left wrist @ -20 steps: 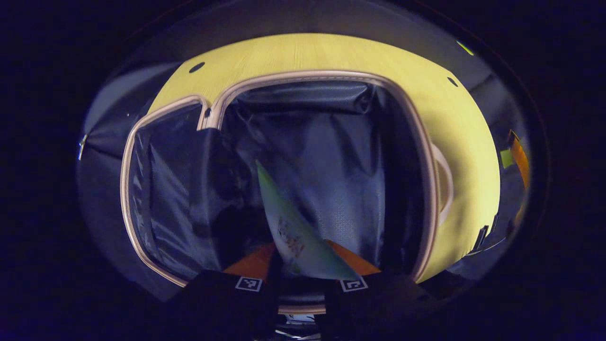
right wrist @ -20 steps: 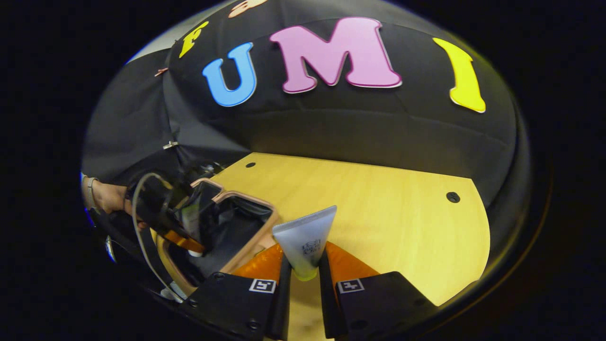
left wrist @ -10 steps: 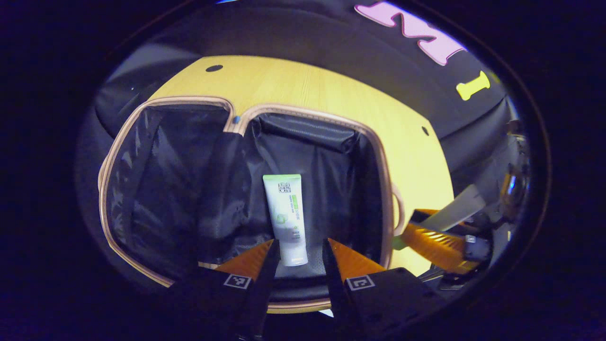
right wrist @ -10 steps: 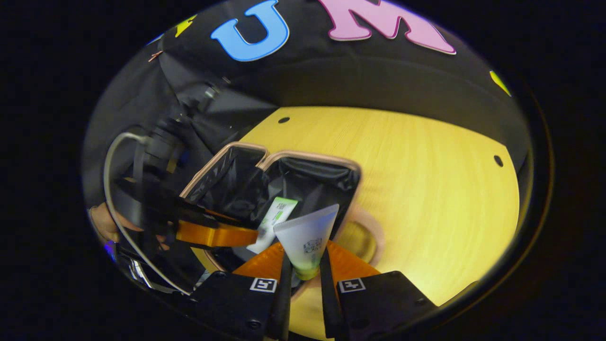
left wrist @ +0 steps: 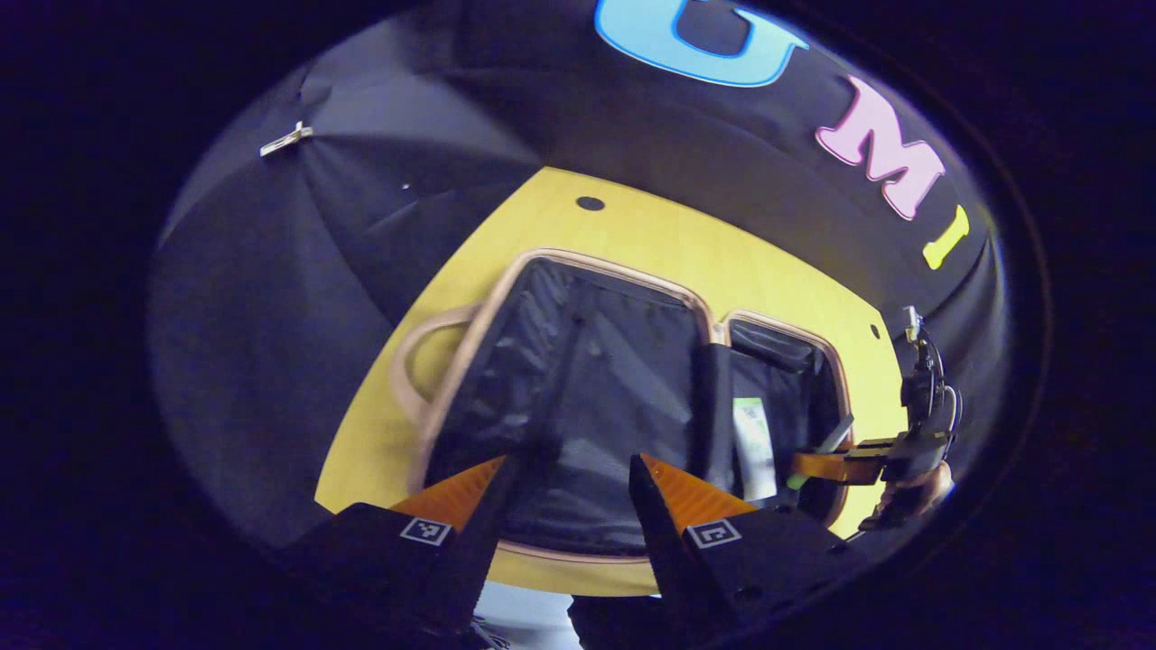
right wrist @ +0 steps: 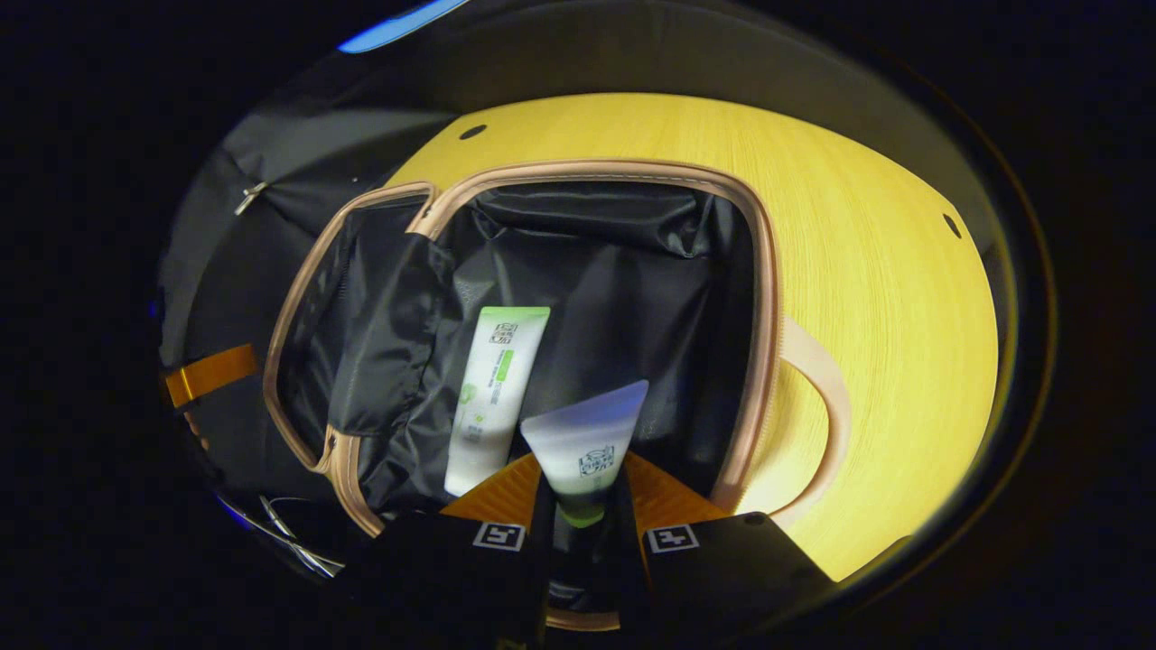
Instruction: First open the suitcase, pack the skin care products into it, and then close the suitcase.
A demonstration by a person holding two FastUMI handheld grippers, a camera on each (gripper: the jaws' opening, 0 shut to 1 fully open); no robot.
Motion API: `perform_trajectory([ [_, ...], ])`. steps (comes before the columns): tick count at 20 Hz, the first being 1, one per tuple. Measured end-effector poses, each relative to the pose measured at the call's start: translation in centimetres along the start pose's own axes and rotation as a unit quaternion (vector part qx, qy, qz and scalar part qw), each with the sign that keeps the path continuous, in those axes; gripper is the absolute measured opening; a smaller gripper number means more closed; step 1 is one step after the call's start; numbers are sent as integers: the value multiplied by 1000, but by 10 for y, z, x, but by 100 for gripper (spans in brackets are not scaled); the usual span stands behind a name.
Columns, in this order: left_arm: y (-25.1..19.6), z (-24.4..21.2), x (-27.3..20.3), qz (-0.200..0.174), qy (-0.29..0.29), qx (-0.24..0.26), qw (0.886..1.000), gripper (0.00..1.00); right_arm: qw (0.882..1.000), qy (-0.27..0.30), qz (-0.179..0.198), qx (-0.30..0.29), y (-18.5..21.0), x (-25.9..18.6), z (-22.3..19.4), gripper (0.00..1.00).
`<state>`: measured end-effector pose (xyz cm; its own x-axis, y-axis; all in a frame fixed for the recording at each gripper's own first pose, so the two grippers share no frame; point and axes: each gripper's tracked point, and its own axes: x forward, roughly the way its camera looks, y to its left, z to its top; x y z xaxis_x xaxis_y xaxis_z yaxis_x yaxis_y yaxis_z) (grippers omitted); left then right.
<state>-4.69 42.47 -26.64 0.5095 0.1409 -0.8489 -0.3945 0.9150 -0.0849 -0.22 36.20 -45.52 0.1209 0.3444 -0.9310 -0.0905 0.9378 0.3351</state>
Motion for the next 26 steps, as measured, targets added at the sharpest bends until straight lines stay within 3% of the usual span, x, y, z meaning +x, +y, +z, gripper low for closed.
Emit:
perform_trajectory([
  [3, 43, 8, 0, 32, -23, -37, 999, 80, 998, -33, 35, 37, 16, -13, 16, 40],
  [6, 66, 17, 9, 45, -57, -59, 996, 80, 990, -114, 68, 47, 27, -46, 49, 92],
  [10, 95, 43, 18, 54, -67, -123, 989, 80, 974, -197, 92, 59, 28, -99, 75, 95],
  [13, 122, 45, 49, 51, -15, -168, 984, 80, 971, -218, 82, 60, 18, -119, 80, 94],
  [15, 120, 35, 67, 33, 27, -178, 983, 80, 969, -226, 82, 66, 14, -129, 77, 94],
  [18, 131, 18, 103, 63, 70, -158, 983, 80, 964, -231, 93, 91, 16, -139, 73, 94],
  [19, 128, 12, 114, 54, 81, -159, 982, 81, 964, -231, 88, 97, 14, -139, 69, 94],
  [20, 123, 9, 123, 44, 91, -167, 981, 73, 964, -232, 83, 100, 13, -144, 64, 94],
  [21, 116, 3, 127, 37, 101, -174, 979, 56, 963, -235, 79, 101, 12, -150, 60, 94],
  [22, 117, 8, 129, 37, 93, -166, 981, 20, 963, -239, 76, 102, 12, -155, 57, 94],
  [25, 115, 15, 119, 23, 84, -137, 987, 18, 963, -243, 75, 89, 15, -163, 47, 94],
  [26, 109, 22, 113, 11, 72, -131, 989, 13, 963, -245, 74, 84, 15, -165, 47, 94],
])
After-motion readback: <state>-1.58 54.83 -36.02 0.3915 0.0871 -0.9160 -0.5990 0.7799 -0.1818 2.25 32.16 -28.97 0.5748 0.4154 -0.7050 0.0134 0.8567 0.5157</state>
